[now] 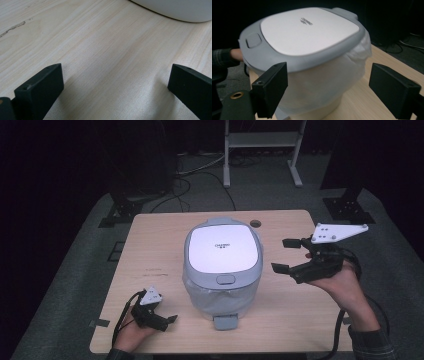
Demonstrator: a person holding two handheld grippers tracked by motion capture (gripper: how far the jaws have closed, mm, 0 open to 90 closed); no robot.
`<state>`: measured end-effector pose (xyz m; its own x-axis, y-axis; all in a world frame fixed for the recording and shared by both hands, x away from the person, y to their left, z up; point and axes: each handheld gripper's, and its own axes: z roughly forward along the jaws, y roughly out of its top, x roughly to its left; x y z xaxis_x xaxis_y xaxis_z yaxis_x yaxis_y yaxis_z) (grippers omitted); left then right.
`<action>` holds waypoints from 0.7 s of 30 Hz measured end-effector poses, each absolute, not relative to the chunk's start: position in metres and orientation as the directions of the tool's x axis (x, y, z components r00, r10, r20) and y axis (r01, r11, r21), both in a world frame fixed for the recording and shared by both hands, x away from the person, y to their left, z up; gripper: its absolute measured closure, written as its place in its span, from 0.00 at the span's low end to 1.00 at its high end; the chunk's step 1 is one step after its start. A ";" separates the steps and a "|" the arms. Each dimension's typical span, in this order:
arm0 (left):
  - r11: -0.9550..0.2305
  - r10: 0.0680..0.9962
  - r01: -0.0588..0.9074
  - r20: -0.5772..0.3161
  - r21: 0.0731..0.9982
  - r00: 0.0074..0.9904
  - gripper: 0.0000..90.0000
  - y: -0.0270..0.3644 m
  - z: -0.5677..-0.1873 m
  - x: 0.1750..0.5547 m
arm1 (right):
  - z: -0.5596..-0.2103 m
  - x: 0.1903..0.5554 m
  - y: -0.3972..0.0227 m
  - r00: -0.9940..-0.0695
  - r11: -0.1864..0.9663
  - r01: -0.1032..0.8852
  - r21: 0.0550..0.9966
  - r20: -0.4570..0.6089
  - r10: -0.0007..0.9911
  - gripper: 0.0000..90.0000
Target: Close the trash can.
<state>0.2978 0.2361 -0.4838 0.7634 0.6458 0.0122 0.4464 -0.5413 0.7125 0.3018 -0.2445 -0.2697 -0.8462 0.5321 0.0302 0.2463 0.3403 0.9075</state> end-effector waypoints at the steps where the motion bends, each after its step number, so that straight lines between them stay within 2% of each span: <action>1: -0.541 0.646 0.447 0.013 0.712 0.763 0.00 0.236 -0.484 0.298 | -0.272 0.301 -0.246 -0.840 0.342 0.251 0.906 0.029 0.541 0.16; 21: -0.541 0.648 0.448 0.014 0.712 0.762 0.00 0.236 -0.484 0.297 | -0.366 0.297 -0.283 -0.714 0.323 0.382 0.866 0.054 0.699 0.09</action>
